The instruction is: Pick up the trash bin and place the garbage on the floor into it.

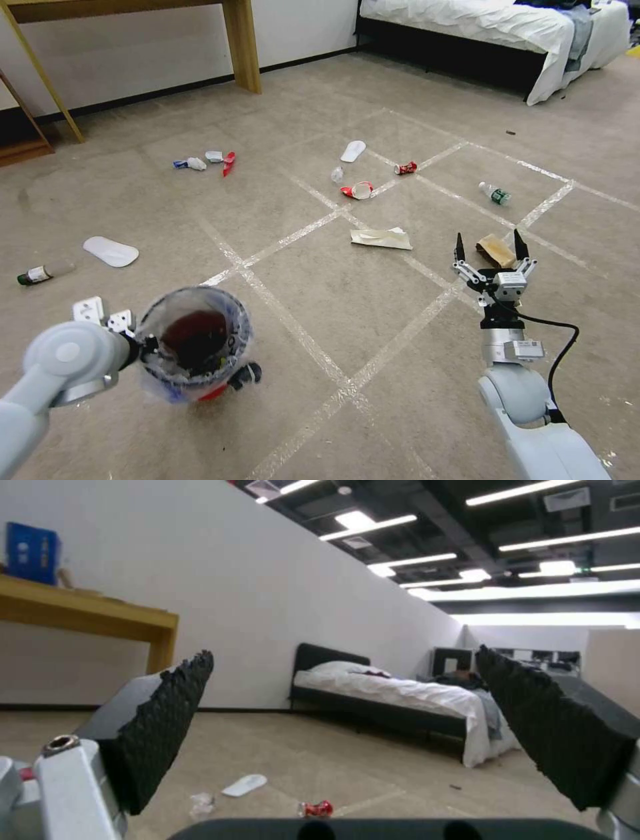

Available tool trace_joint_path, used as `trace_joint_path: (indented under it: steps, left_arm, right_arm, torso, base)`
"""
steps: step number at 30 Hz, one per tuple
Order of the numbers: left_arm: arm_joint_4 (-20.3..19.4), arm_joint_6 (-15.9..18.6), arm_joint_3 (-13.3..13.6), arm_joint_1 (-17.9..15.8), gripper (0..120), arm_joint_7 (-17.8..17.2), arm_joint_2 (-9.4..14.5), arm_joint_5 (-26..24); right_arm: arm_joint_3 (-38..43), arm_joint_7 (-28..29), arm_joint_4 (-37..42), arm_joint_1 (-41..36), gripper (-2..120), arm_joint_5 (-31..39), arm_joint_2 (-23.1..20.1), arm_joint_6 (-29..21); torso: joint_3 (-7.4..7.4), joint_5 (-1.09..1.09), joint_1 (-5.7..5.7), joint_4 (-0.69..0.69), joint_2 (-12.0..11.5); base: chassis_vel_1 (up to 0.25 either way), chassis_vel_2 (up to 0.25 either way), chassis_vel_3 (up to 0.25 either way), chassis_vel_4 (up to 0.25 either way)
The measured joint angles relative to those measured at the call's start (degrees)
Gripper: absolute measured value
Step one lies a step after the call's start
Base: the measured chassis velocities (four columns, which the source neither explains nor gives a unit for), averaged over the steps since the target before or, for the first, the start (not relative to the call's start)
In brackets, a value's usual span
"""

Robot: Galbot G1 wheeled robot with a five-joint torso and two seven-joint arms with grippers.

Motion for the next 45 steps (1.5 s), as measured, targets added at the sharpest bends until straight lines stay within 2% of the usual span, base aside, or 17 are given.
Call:
trace_joint_path:
  steps: [7, 13, 16, 17, 20, 24, 27, 29, 30, 31, 33, 35, 36, 37, 38, 41, 45]
  left_arm:
    - [-1.4, -0.27, -2.51, 0.58, 0, -0.8, -2.01, 0.01]
    - [-4.16, 0.01, -5.6, 2.48, 0, -2.23, -3.63, -0.3]
    - [-5.73, 0.35, -8.5, 4.97, 0, -2.49, -4.79, -0.28]
    - [-5.73, 0.35, -8.5, 4.97, 0, -2.49, -4.79, -0.28]
    - [-7.25, 1.1, -11.64, 8.8, 0, -2.41, -5.91, 0.34]
    - [-8.17, 1.19, -13.59, 11.24, 0, -2.03, -7.09, 0.77]
    - [-9.97, 1.22, -15.53, 14.05, 0, -1.8, -9.98, 1.63]
    - [-10.03, 1.22, -15.61, 14.18, 0, -1.8, -10.17, 1.74]
    - [-10.26, 1.22, -16.28, 15.24, 0, -1.8, -11.98, 2.52]
    - [-10.26, 1.22, -16.28, 15.24, 0, -1.8, -11.98, 2.52]
    - [-10.25, 1.22, -16.83, 16.48, 0, -1.28, -14.3, 3.92]
    - [-10.25, 1.22, -16.87, 16.63, 0, -1.15, -14.58, 4.13]
    - [-10.23, 1.22, -16.95, 17.55, 0, 0.05, -16.24, 5.63]
    - [-10.23, 1.22, -16.95, 17.55, 0, 0.05, -16.24, 5.63]
    - [-10.17, 1.22, -16.95, 18.24, 0, 1.73, -17.4, 7.52]
    - [-9.9, 1.22, -16.77, 18.21, 0, 3.18, -18.19, 8.58]
    - [-9.72, 1.22, -15.84, 17.13, 0, 3.71, -18.02, 9.02]
  right_arm:
    - [1.51, 0.81, 1.09, -1.88, 100, -0.23, 2.57, 0.55]
    - [1.88, 1.06, 2.19, -2.49, 100, -0.16, 4.57, 0.61]
    - [2.17, 1.54, 2.56, -2.98, 100, -0.48, 5.95, 0.62]
    - [2.17, 1.54, 2.56, -2.98, 100, -0.48, 5.95, 0.62]
    - [2.52, 1.81, 3.16, -3.71, 100, -0.84, 7.31, 0.63]
    - [2.54, 1.82, 3.8, -4.31, 100, -1.31, 8.09, 0.52]
    - [2.34, 1.77, 4.66, -4.84, 100, -1.62, 8.76, 0.35]
    - [2.33, 1.76, 4.69, -4.86, 100, -1.61, 8.82, 0.35]
    - [2.38, 1.56, 4.74, -5.14, 100, -1.55, 9.2, 0.35]
    - [2.38, 1.56, 4.74, -5.14, 100, -1.55, 9.2, 0.35]
    - [2.57, 1.02, 4.78, -6.03, 100, -1.57, 9.84, 0.34]
    - [2.58, 0.96, 4.78, -6.17, 100, -1.58, 9.9, 0.35]
    - [2.58, 0.66, 4.69, -6.92, 100, -1.95, 10.26, 0.76]
    - [2.58, 0.66, 4.69, -6.92, 100, -1.95, 10.26, 0.76]
    - [2.67, 0.32, 4.57, -7.61, 100, -2.97, 10.74, 1.49]
    - [2.77, -0.02, 4.58, -8.25, 100, -3.88, 11.41, 1.88]
    - [2.9, -0.12, 4.7, -8.47, 100, -4.21, 11.59, 1.93]
  torso:
    - [0.0, -0.01, 0.0, -0.01, 0.0]
    - [0.0, -0.01, 0.0, -0.01, 0.0]
    - [-0.01, 0.0, 0.0, -0.01, 0.0]
    - [-0.01, 0.0, 0.0, -0.01, 0.0]
    - [-0.01, -0.01, 0.0, -0.01, 0.0]
    - [-0.01, -0.01, 0.0, 0.0, 0.0]
    - [-0.01, 0.0, 0.0, -0.01, 0.0]
    - [-0.01, -0.01, 0.0, -0.01, 0.0]
    - [-0.01, 0.0, 0.0, -0.01, 0.0]
    - [-0.01, 0.0, 0.0, -0.01, 0.0]
    - [-0.01, -0.01, 0.0, 0.0, 0.0]
    - [-0.01, -0.01, 0.0, 0.0, 0.0]
    - [-0.01, -0.01, 0.0, -0.01, 0.0]
    - [-0.01, -0.01, 0.0, -0.01, 0.0]
    - [-0.01, -0.01, 0.0, -0.01, 0.0]
    - [-0.01, 0.0, 0.0, 0.0, 0.0]
    - [0.0, -0.01, 0.0, -0.01, 0.0]
  base:
    - [0.0, 0.0, 0.0, 0.0]
    - [0.0, 0.0, 0.0, 0.0]
    - [0.0, 0.0, 0.0, 0.0]
    - [0.0, 0.0, 0.0, 0.0]
    - [0.0, 0.0, 0.0, 0.0]
    - [0.0, 0.0, 0.0, 0.0]
    - [0.0, 0.0, 0.0, 0.0]
    - [0.0, 0.0, 0.0, 0.0]
    - [0.0, 0.0, 0.0, 0.0]
    - [0.0, 0.0, 0.0, 0.0]
    - [0.0, 0.0, 0.0, 0.0]
    - [0.0, 0.0, 0.0, 0.0]
    - [0.0, 0.0, 0.0, 0.0]
    - [0.0, 0.0, 0.0, 0.0]
    - [0.0, 0.0, 0.0, 0.0]
    - [0.0, 0.0, 0.0, 0.0]
    - [0.0, 0.0, 0.0, 0.0]
